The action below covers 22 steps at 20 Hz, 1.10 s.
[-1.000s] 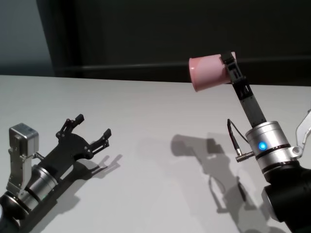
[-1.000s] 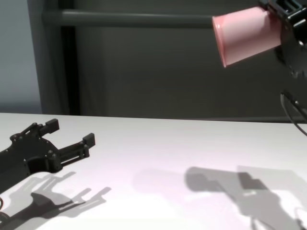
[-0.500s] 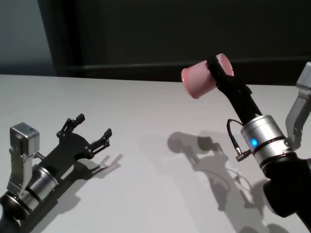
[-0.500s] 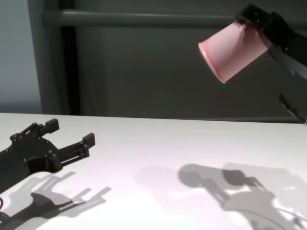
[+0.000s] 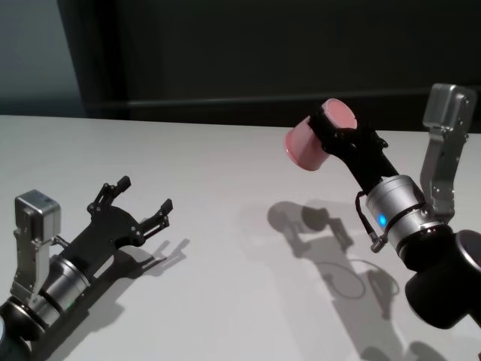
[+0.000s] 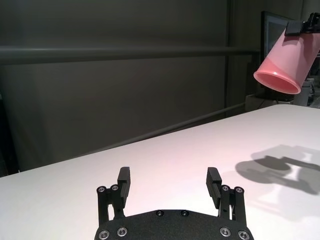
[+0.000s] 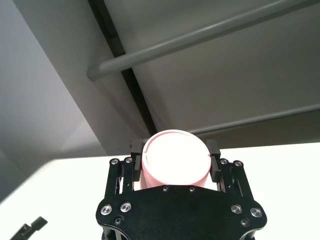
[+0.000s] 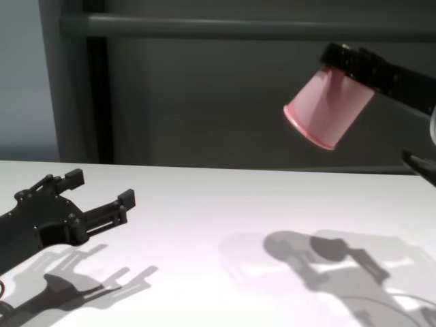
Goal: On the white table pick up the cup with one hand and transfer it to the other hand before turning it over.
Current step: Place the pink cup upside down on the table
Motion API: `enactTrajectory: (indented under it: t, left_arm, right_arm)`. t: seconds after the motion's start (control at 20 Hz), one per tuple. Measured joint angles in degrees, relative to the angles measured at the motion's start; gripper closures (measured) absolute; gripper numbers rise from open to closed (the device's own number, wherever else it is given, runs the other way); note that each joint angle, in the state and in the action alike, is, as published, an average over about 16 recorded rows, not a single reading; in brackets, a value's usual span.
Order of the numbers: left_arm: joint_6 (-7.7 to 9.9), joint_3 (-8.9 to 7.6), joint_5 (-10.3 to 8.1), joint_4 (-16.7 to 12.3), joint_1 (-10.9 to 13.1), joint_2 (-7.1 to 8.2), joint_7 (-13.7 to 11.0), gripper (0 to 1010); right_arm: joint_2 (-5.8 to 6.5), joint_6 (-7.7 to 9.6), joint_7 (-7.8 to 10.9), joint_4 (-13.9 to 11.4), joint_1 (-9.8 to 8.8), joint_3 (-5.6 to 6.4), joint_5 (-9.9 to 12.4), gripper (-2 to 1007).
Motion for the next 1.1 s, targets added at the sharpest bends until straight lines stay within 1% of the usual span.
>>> enactTrajectory:
  t: [0.15, 0.3, 0.4, 0.5, 0.7, 1.1]
  left_arm:
    - [0.00, 0.00, 0.00, 0.0, 0.0, 0.00, 0.0, 9]
    - [0.00, 0.00, 0.00, 0.0, 0.0, 0.00, 0.0, 9]
    - [0.00, 0.00, 0.00, 0.0, 0.0, 0.00, 0.0, 9]
    - [0.00, 0.00, 0.00, 0.0, 0.0, 0.00, 0.0, 9]
    - [0.00, 0.00, 0.00, 0.0, 0.0, 0.00, 0.0, 9]
    - [0.00, 0.00, 0.00, 0.0, 0.0, 0.00, 0.0, 9]
  right_arm:
    - [0.61, 3.57, -2.50, 0.0, 1.17, -1.37, -3.3, 267]
    - [1.02, 6.93, -4.45, 0.3, 2.36, -2.83, -6.1, 267]
    - [1.13, 8.97, -5.35, 0.7, 3.16, -3.85, -7.9, 267]
    - [1.04, 10.60, -5.71, 1.3, 3.89, -4.78, -9.3, 267]
    - [0.40, 12.71, -5.44, 2.8, 5.12, -6.35, -11.2, 267]
    - [-1.50, 14.97, -3.11, 6.7, 7.08, -8.74, -13.2, 267]
